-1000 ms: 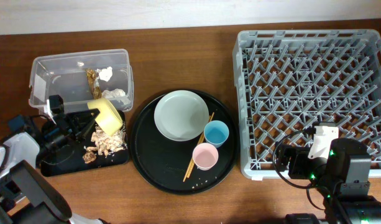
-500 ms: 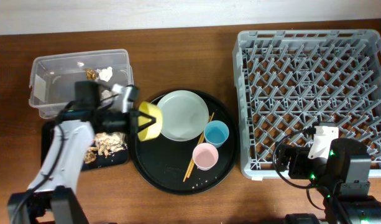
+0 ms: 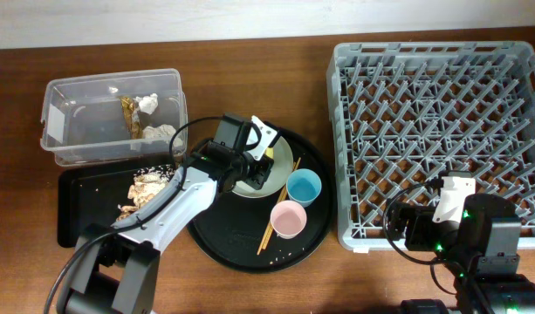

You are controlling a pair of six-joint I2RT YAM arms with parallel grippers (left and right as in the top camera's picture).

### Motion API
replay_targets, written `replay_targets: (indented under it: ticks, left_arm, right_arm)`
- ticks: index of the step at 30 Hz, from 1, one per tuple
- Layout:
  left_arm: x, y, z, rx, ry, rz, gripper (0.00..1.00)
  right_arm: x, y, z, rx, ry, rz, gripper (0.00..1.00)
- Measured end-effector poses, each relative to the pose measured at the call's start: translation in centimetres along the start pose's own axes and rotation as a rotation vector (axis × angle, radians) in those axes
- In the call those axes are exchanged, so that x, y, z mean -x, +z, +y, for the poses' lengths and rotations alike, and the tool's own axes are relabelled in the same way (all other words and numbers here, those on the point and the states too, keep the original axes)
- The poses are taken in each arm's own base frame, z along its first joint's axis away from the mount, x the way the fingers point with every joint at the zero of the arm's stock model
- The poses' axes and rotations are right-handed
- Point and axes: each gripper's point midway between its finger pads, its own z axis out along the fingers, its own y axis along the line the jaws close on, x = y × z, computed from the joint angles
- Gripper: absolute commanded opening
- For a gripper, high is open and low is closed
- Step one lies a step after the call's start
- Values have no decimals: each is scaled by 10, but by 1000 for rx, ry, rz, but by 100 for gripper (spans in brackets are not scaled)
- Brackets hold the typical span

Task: Sort waste into correct bins and load items into the dishwasher rack

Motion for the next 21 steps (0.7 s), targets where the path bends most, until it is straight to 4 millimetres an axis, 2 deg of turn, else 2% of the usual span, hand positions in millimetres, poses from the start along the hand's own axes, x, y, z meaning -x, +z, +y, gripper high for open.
replay_targets:
  ticks: [1,3,5,6,8,11,15,17,19,21]
  left_arm:
    - [0,0,0,-1,1,1,20]
    - [-1,0,0,0,1,2,30]
    - [-6,-1,-1,-2,-9,28,37]
    - [-18,-4,-2,-6,-21,88,40]
    - [-24,-21,-7,-10,-36,147,44]
    - [-30,-55,-32,-104,-58,187,44]
    - [-49,-62,-58,-204,-74,271,46]
    - [-55,-59,-71,-223,-44,288,46]
    - [-71,-48,-83,-243,-23,340,44]
    - [-84,-33,-85,-239,-19,397,20]
  right_arm:
    - [0,0,0,0,0,0,99]
    - [-1,0,0,0,0,2,99]
    - [-1,0,0,-1,1,4,99]
    - [-2,0,0,-1,1,7,99]
    - [-2,0,0,-1,1,7,99]
    - [-1,0,0,-1,1,6,99]
    - [-2,0,0,-1,1,6,99]
    - [-2,0,0,-1,1,6,99]
    - [-2,0,0,-1,1,7,99]
    - [-2,0,0,-1,1,7,99]
